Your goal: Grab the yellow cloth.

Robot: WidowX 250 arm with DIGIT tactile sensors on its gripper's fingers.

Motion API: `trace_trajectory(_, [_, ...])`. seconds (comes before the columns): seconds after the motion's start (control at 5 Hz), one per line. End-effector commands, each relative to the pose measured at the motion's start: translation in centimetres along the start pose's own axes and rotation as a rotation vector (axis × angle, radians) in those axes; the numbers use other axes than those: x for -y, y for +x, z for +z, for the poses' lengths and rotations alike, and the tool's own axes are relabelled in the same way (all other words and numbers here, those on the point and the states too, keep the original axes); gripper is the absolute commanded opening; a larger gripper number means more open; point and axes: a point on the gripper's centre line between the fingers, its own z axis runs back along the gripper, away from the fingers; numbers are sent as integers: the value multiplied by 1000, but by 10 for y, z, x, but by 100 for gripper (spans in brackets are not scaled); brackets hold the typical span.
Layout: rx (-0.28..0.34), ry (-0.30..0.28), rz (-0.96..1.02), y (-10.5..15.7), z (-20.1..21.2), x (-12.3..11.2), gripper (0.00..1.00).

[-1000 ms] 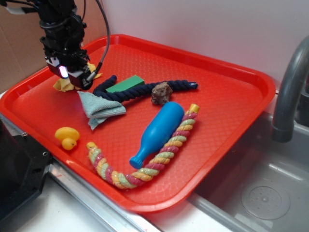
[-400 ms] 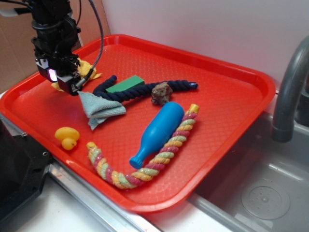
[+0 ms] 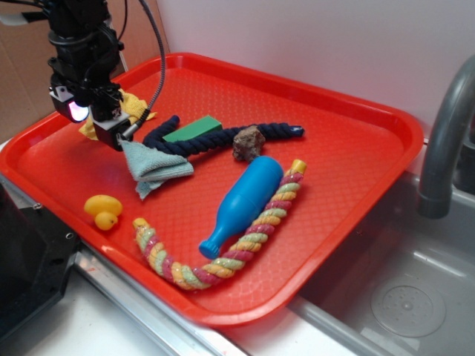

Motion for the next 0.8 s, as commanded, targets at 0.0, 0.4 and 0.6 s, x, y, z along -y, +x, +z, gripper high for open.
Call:
trace_trajectory(0.0, [58, 7, 262, 33, -13, -33, 100])
trace_trajectory(0.4, [22, 10, 292, 43, -32, -50, 100])
trace_trajectory(0.6, [3, 24, 285, 46, -38, -51, 25])
